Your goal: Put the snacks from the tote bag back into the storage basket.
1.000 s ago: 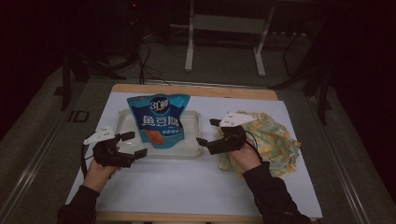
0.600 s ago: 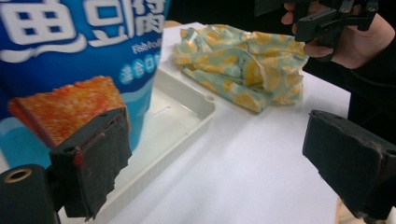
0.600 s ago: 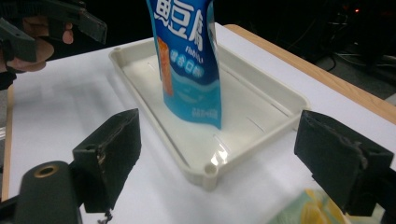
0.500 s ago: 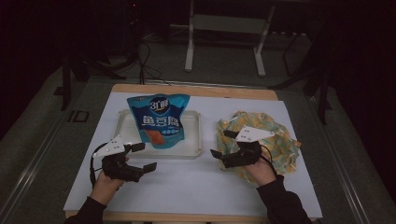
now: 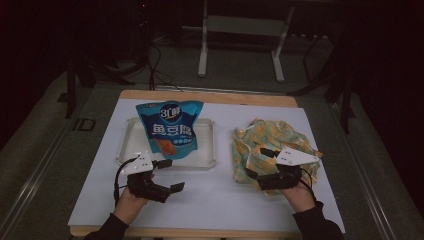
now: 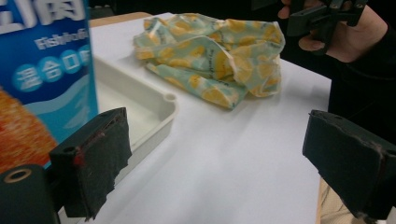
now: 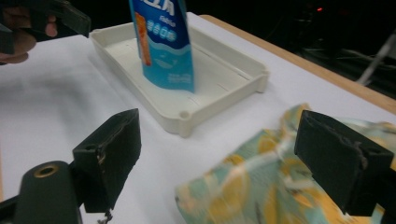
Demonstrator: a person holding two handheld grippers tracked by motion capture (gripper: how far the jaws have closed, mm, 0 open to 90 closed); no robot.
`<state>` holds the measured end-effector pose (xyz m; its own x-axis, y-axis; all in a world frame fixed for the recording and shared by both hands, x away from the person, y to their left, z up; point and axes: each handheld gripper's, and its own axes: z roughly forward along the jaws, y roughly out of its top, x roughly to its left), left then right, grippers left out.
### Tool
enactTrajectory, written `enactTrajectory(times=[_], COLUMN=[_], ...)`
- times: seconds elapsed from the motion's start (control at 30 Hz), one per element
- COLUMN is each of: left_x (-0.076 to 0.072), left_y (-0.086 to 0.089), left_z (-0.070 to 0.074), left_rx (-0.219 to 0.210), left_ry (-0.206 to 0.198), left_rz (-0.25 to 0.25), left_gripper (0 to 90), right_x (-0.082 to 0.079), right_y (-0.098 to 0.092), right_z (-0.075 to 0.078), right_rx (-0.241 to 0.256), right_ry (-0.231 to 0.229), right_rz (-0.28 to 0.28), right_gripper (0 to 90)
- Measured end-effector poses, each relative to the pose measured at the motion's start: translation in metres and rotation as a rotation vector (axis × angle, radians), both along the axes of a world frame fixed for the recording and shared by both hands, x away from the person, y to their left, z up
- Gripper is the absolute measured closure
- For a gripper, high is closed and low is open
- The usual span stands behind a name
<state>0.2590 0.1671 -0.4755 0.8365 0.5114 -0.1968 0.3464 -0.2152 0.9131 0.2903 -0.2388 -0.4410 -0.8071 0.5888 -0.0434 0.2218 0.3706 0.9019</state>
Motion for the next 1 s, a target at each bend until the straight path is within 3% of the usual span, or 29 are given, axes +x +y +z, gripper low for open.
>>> enactTrajectory(times=[0.4,0.57,0.73,1.0], left_x=[-0.001,-0.003,-0.002,-0.009], left_y=[-0.023,-0.030,-0.032,-0.026], left_z=[-0.005,-0.011,-0.018,-0.024], left_rx=[0.004,0.043,0.016,0.050], left_ry=[-0.013,-0.031,-0.011,-0.039], left_rz=[-0.030,-0.011,-0.013,0.015], left_gripper=[8.4,8.4,8.4,8.4], right_x=[-0.020,-0.031,-0.038,-0.035], right_y=[-0.043,-0.058,-0.065,-0.074], right_z=[-0.012,-0.018,-0.023,-0.032], right_rx=[0.001,0.059,0.029,0.015], right_ry=[-0.007,-0.004,-0.033,-0.041], right_rz=[-0.097,-0.157,-0.200,-0.234], right_gripper=[14.7,14.7,14.7,14.7])
